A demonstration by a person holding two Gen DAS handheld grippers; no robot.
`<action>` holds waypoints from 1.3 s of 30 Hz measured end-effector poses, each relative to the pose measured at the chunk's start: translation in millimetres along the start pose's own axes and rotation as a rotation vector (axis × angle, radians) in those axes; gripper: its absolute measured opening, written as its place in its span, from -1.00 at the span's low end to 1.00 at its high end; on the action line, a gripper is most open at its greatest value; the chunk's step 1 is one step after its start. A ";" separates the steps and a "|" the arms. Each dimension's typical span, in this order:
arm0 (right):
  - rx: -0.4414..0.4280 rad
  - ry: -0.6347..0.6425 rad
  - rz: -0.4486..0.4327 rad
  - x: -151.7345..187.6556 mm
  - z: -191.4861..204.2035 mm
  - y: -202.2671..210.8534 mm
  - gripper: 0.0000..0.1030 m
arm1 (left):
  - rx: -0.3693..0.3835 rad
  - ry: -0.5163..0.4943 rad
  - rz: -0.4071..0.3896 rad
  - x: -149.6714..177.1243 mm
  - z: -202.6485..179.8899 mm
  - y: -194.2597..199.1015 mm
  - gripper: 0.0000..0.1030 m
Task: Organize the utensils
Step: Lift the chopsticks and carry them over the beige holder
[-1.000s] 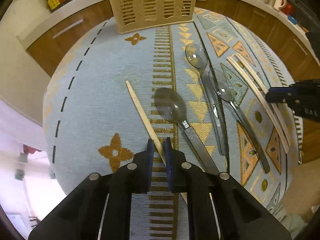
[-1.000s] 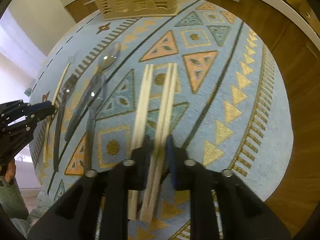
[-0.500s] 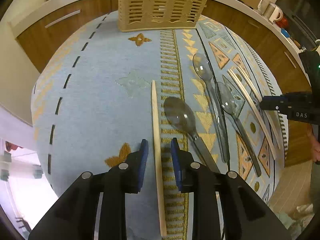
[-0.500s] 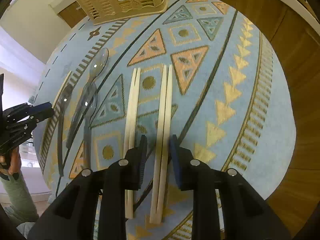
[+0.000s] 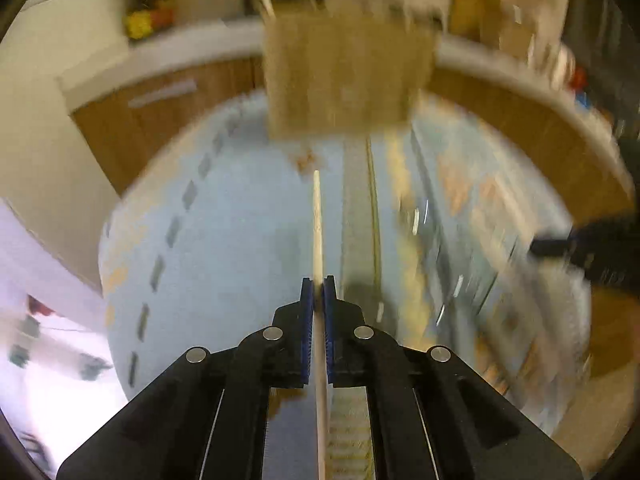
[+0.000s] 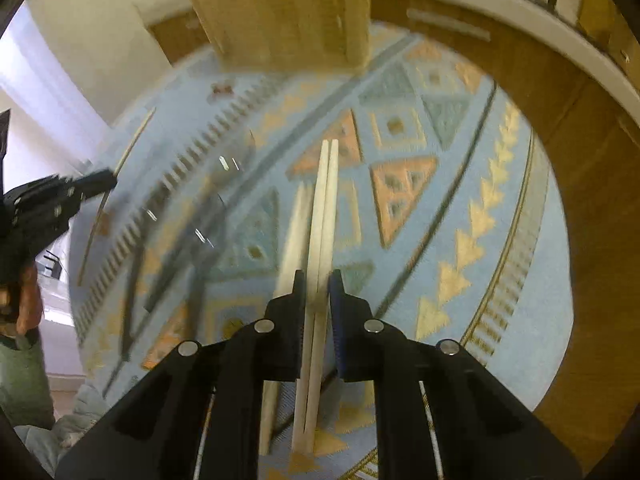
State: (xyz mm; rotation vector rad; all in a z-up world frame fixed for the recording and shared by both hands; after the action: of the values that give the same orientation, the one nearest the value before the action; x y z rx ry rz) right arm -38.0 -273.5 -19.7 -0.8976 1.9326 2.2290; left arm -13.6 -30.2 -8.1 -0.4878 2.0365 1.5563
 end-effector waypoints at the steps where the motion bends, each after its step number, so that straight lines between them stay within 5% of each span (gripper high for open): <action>1: -0.011 0.000 -0.041 -5.6 0.1 8.2 -0.82 | 0.035 0.031 -0.051 -11.3 2.6 10.9 -0.95; 9: -0.073 -0.001 -0.319 -61.8 -11.3 54.9 -0.84 | 0.226 0.145 -0.358 -98.3 2.6 63.2 -0.95; 11: -0.087 -0.001 -0.360 -79.2 -15.0 58.8 -1.00 | 0.241 0.155 -0.382 -116.4 -4.3 62.5 -0.95; 18: -0.141 -0.011 -0.473 -121.7 -27.8 82.9 -1.00 | 0.296 0.158 -0.469 -159.7 -14.9 80.5 -0.95; 24: -0.187 -0.050 -0.415 -113.2 -42.1 76.8 -0.95 | 0.319 0.151 -0.476 -158.5 -8.0 76.8 -0.94; 28: -0.186 -0.048 -0.260 -99.8 -55.3 39.1 -0.35 | 0.346 0.147 -0.443 -148.7 -0.9 65.2 -0.94; 34: -0.118 0.087 -0.007 -97.3 -50.7 -30.2 -0.35 | 0.357 0.140 -0.424 -140.9 0.7 59.6 -0.94; 39: -0.090 0.179 0.059 -111.6 -37.9 -62.0 -0.35 | 0.357 0.117 -0.424 -138.4 -4.8 61.2 -0.94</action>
State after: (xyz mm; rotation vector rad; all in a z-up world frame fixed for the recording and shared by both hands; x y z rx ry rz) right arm 94.2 -259.2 -25.5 -1.1010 1.9681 2.3599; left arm 60.5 -22.4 123.7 -0.8183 2.0649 0.9134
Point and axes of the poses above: each gripper's, at about its wrist camera, not at the fingertips, and y roughly against the way its jaws point, z to its left, x to its underside, the point moved 1 cm from there along -y, roughly the way its jaws point, and after that the axes turned 11 degrees about y, right-handed, at the moved point
